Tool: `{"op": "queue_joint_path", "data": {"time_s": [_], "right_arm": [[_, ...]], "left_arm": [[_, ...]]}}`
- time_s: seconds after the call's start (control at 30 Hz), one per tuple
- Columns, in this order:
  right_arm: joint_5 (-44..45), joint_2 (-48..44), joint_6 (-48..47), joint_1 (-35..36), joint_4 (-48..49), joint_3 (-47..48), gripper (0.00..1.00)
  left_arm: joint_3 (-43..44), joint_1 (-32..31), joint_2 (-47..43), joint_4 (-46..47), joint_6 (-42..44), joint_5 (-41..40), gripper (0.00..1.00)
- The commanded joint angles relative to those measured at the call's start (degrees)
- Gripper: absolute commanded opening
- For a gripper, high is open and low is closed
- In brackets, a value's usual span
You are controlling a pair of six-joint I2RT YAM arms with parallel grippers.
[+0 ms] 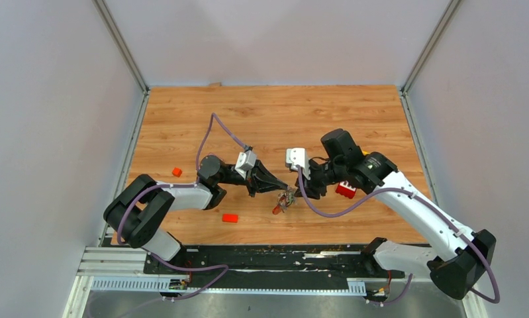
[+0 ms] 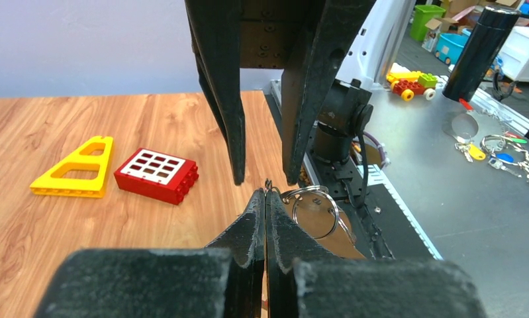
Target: Put the keys on the keyring
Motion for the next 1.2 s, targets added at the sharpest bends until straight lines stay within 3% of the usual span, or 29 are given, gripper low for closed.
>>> {"op": "queue_joint_path", "data": {"time_s": [0.0,0.17,0.37,0.63,0.87,1.17], "right_arm": [[-5.7,0.1,1.6,-0.6,5.2,-1.3,0.32],[-6.9,1.3,1.5,-0.8,6.0,-1.9,0.11],[-7.7,1.3,1.0,-0.8,6.8,-3.1,0.00],[-7.7,0.6,0.9,-0.8,8.4,-4.5,0.01],[-6.0,-0.3,0.5,-1.1,8.2,-3.6,0.23],[-7.3,-0.6,0.5,-1.5,7.3,-1.4,0.28]], "left_arm": [[0.4,-0.1,-2.3,3.4,-0.4,-0.9,0.00],[0.3,-0.1,-2.6,3.5,-0.7,-1.0,0.00],[0.2,-0.1,-2.6,4.4,-1.5,-1.2,0.00],[0.0,-0.1,-2.5,4.8,-1.6,-1.6,0.00],[-0.4,-0.1,-2.3,5.3,-1.8,-1.6,0.00],[-0.4,-0.2,-2.0,4.8,-2.0,-2.0,0.00]]}}
